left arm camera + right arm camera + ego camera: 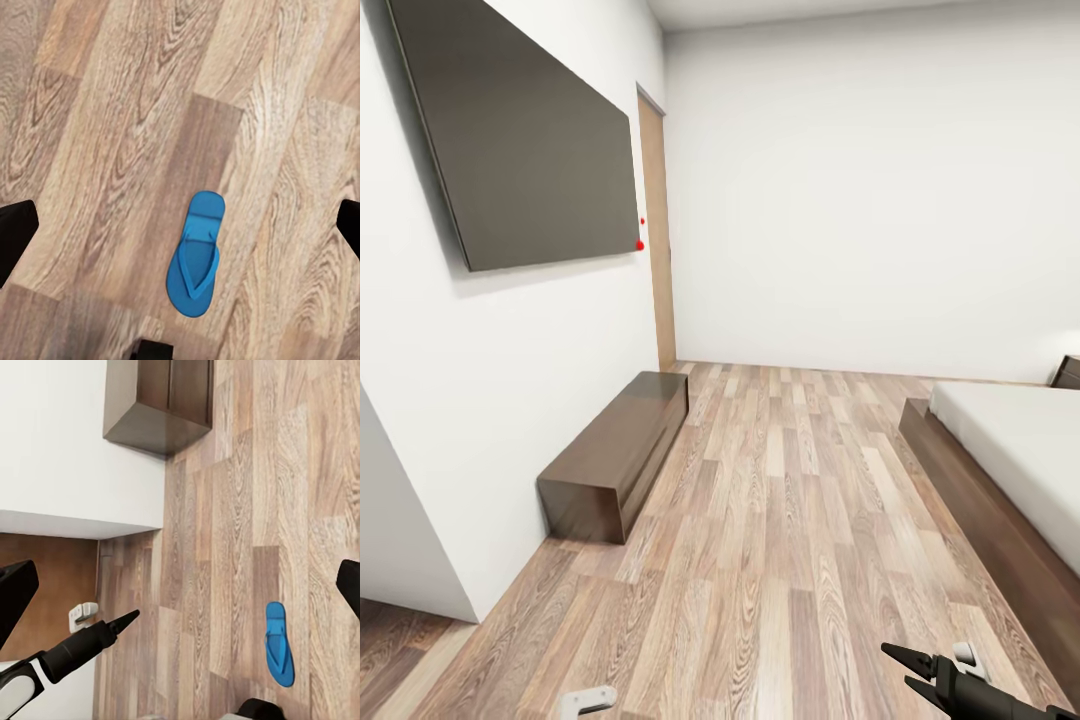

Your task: In the bedroom, move the book from the bed onto either nightstand, and place the two sandals side by side next to the bed.

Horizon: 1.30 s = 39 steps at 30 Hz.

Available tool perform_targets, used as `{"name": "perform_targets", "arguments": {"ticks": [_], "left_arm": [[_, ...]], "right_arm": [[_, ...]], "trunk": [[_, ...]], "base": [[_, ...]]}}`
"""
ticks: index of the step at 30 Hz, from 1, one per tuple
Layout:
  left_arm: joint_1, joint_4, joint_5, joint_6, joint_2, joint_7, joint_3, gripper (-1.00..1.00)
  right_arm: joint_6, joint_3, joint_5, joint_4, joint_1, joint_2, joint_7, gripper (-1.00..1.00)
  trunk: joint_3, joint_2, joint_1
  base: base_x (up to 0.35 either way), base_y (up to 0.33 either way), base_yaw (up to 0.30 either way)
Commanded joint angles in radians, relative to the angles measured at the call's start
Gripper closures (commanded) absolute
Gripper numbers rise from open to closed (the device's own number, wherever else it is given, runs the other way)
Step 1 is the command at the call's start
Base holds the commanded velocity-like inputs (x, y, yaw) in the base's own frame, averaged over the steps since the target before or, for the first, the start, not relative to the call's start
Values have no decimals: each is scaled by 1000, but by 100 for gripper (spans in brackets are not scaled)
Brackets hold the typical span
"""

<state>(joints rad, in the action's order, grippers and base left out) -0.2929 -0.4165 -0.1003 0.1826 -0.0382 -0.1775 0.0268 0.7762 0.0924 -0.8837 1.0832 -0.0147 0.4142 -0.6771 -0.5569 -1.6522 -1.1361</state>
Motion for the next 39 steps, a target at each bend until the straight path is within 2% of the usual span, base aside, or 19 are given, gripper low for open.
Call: {"name": "perform_targets", "arguments": {"ticks": [1, 30, 39], "left_arm": [[0, -2, -10, 5, -1, -3, 2, -100], [0, -2, -7, 1, -3, -2, 2, -100], [0, -2, -7, -24, -3, -2, 2, -100]], "right_arm": [[6, 1, -3, 0, -1, 0, -1, -100], [6, 1, -3, 0, -1, 0, -2, -100], [6, 1, -3, 0, -1, 0, -1, -100]], "trunk": [[-4, -8, -4], [-95, -211, -115], [-123, -274, -150]], "base": [[0, 0, 0], [0, 0, 0], [0, 0, 0]]}}
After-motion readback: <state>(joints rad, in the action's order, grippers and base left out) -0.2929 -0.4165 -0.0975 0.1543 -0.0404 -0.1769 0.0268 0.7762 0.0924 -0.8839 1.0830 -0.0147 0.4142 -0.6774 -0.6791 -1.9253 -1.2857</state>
